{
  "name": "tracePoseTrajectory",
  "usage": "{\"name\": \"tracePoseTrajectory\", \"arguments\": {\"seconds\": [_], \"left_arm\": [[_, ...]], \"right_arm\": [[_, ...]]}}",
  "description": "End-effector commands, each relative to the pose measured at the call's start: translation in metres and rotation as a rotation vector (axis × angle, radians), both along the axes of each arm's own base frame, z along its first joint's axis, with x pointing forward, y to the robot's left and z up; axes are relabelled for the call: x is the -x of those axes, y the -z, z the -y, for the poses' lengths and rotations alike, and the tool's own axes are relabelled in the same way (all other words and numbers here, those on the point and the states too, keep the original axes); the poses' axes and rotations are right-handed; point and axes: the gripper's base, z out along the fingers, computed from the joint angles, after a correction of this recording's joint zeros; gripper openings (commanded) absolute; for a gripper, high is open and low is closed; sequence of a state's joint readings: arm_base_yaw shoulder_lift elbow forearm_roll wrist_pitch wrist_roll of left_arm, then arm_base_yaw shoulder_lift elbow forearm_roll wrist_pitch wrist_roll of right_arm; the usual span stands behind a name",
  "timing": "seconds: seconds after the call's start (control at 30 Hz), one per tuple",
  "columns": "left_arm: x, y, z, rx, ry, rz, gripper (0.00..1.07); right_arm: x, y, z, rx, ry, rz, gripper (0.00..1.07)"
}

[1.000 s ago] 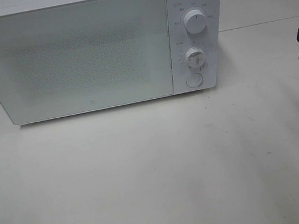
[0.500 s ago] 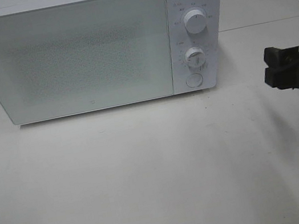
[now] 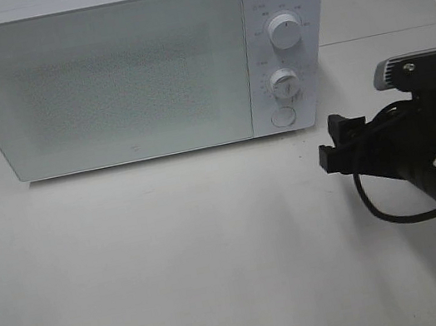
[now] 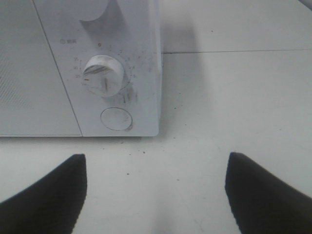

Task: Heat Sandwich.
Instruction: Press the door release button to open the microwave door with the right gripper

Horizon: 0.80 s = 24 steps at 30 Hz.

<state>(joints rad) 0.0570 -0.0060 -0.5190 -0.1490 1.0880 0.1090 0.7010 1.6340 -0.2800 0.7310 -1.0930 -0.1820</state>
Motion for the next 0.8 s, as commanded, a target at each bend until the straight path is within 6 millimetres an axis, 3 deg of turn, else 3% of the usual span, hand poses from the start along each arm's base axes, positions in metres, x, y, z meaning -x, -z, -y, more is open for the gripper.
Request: {"name": "tracePoseTrajectory", "arguments": {"seconds": [0.03, 0.37, 0.7, 0.8], "left_arm": [[0.002, -0.001, 0.000, -0.005, 0.004, 0.029, 0.98], [0.002, -0.001, 0.000, -0.005, 0.004, 0.029, 0.98], [0.002, -0.001, 0.000, -0.005, 0.004, 0.029, 0.98], [0.002, -0.001, 0.000, -0.005, 0.004, 0.029, 0.98]], "right_arm": [[-0.005, 0.001, -0.015, 0.008, -0.016, 0.015, 0.76], [-0.012, 0.010, -0.045, 0.025, -0.053, -0.021, 0.76], [-0.012, 0.012, -0.048, 0.003, -0.051, -0.044, 0.76], [-0.012, 0.012, -0.048, -0.112, -0.007, -0.054, 0.76]]}}
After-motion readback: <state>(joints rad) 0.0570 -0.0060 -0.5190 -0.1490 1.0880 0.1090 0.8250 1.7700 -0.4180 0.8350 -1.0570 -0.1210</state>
